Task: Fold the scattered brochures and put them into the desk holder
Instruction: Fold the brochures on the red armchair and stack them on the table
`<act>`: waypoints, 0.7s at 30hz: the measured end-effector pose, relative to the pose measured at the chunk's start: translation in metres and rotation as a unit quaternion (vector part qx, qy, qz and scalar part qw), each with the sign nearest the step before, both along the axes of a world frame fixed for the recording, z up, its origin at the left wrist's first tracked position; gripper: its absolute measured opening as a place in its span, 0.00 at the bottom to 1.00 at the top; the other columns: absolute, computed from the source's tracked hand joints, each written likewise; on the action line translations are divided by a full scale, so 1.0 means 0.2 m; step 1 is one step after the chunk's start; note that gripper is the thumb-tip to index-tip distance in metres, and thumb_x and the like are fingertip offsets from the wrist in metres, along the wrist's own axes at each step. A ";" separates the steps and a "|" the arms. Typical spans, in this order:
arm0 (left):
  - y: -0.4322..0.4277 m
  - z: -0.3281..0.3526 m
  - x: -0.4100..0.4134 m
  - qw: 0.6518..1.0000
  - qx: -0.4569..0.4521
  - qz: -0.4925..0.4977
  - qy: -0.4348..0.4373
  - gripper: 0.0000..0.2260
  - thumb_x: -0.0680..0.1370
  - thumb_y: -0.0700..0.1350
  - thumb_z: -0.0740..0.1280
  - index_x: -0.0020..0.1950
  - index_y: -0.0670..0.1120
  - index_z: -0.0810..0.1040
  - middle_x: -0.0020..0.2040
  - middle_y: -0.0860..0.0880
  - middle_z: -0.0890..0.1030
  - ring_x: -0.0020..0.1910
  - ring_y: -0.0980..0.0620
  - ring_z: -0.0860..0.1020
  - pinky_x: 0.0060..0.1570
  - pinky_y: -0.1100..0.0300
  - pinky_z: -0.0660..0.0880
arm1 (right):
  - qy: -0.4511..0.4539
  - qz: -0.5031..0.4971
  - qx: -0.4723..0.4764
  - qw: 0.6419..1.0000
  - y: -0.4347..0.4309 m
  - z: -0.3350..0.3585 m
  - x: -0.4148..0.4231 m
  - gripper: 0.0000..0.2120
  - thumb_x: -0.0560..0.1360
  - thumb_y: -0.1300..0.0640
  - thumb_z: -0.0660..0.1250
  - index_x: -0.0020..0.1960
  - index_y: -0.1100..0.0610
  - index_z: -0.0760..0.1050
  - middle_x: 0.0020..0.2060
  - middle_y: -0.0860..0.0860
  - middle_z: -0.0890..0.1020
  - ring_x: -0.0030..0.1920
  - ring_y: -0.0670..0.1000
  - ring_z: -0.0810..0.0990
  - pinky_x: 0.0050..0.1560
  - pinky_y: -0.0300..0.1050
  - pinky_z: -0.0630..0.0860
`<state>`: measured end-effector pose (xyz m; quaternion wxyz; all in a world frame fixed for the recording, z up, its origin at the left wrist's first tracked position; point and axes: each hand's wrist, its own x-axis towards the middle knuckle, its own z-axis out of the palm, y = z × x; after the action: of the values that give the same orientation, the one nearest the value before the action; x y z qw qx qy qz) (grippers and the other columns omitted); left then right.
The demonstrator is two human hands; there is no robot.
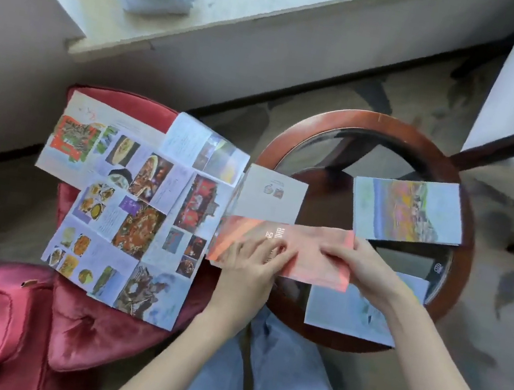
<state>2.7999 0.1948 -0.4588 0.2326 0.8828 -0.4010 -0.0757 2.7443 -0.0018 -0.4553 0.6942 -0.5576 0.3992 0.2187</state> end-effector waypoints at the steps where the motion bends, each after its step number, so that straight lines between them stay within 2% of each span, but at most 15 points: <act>1: -0.03 -0.02 -0.01 1.000 0.017 -0.020 0.012 0.18 0.68 0.38 0.66 0.56 0.49 0.81 0.54 0.48 0.81 0.53 0.45 0.80 0.49 0.52 0.76 | -0.012 0.005 -0.046 0.999 -0.03 0.00 -0.02 0.13 0.75 0.64 0.64 0.60 0.61 0.75 0.48 0.55 0.82 0.47 0.50 0.79 0.49 0.43 0.74; 3: -0.07 -0.06 -0.01 0.995 0.064 -0.057 0.052 0.23 0.67 0.43 0.72 0.62 0.48 0.78 0.61 0.45 0.78 0.60 0.42 0.76 0.57 0.46 0.73 | -0.037 0.001 -0.090 0.995 -0.09 0.00 -0.07 0.13 0.74 0.68 0.64 0.56 0.56 0.76 0.48 0.53 0.81 0.46 0.48 0.78 0.49 0.40 0.75; 5: -0.09 -0.09 -0.01 0.990 0.089 -0.048 0.102 0.31 0.67 0.52 0.74 0.69 0.49 0.71 0.68 0.43 0.70 0.67 0.42 0.69 0.65 0.43 0.66 | -0.047 -0.018 -0.104 0.993 -0.15 0.00 -0.12 0.14 0.75 0.67 0.64 0.56 0.54 0.76 0.49 0.53 0.81 0.49 0.48 0.79 0.54 0.43 0.74; 8: -0.13 -0.11 -0.01 0.975 0.057 0.079 0.200 0.34 0.73 0.59 0.67 0.74 0.49 0.59 0.74 0.43 0.58 0.73 0.46 0.58 0.70 0.47 0.58 | -0.047 -0.051 -0.082 0.994 -0.27 -0.02 -0.25 0.13 0.76 0.66 0.64 0.57 0.53 0.76 0.50 0.52 0.81 0.50 0.49 0.80 0.56 0.45 0.75; 10: -0.16 -0.11 -0.01 0.944 0.020 0.148 0.295 0.36 0.73 0.62 0.63 0.76 0.51 0.53 0.76 0.45 0.53 0.74 0.49 0.55 0.70 0.50 0.57 | -0.038 -0.072 -0.067 0.994 -0.34 -0.05 -0.35 0.12 0.76 0.65 0.63 0.57 0.53 0.76 0.50 0.52 0.82 0.50 0.50 0.81 0.55 0.46 0.77; 12: -0.20 -0.12 -0.01 0.891 -0.004 0.199 0.407 0.35 0.75 0.57 0.64 0.76 0.51 0.50 0.74 0.46 0.58 0.68 0.51 0.66 0.65 0.57 0.66 | -0.029 -0.087 -0.061 0.994 -0.41 -0.07 -0.47 0.12 0.76 0.65 0.63 0.55 0.51 0.76 0.50 0.51 0.82 0.50 0.50 0.82 0.53 0.46 0.79; 14: -0.26 -0.14 -0.02 0.847 0.027 0.217 0.484 0.31 0.78 0.51 0.64 0.76 0.49 0.52 0.66 0.48 0.71 0.55 0.55 0.76 0.53 0.64 0.70 | -0.010 -0.084 -0.058 0.995 -0.44 -0.10 -0.59 0.11 0.76 0.64 0.64 0.55 0.51 0.76 0.48 0.50 0.83 0.48 0.48 0.83 0.51 0.44 0.80; 15: -0.30 -0.17 -0.03 0.834 0.053 0.207 0.508 0.29 0.78 0.49 0.64 0.75 0.48 0.54 0.59 0.50 0.77 0.50 0.56 0.78 0.51 0.64 0.70 | 0.006 -0.083 -0.058 0.995 -0.45 -0.12 -0.64 0.11 0.76 0.63 0.64 0.55 0.51 0.76 0.48 0.49 0.83 0.47 0.47 0.83 0.50 0.42 0.80; 17: -0.35 -0.22 -0.09 0.811 0.098 0.179 0.547 0.25 0.78 0.47 0.64 0.73 0.44 0.61 0.50 0.52 0.79 0.43 0.58 0.80 0.50 0.62 0.71 | 0.035 -0.089 -0.055 0.994 -0.45 -0.16 -0.74 0.11 0.76 0.63 0.64 0.57 0.52 0.76 0.50 0.50 0.83 0.48 0.47 0.83 0.48 0.40 0.79; 19: -0.39 -0.29 -0.16 0.802 0.137 0.158 0.560 0.20 0.78 0.45 0.64 0.68 0.41 0.67 0.50 0.49 0.80 0.43 0.54 0.81 0.49 0.60 0.75 | 0.055 -0.090 -0.056 0.993 -0.44 -0.21 -0.81 0.12 0.76 0.64 0.64 0.57 0.53 0.75 0.53 0.52 0.82 0.51 0.50 0.81 0.50 0.41 0.78; 21: -0.40 -0.35 -0.22 0.814 0.184 0.132 0.535 0.16 0.77 0.45 0.65 0.63 0.41 0.71 0.54 0.45 0.80 0.50 0.49 0.79 0.54 0.55 0.76 | 0.089 -0.072 -0.110 0.987 -0.42 -0.25 -0.85 0.13 0.76 0.66 0.64 0.58 0.55 0.75 0.56 0.55 0.80 0.53 0.52 0.79 0.52 0.42 0.74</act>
<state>2.7549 0.1143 -0.5297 0.2512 0.7739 -0.0714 -0.5769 2.5750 -0.0849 -0.5053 0.6044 -0.5782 0.5204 0.1719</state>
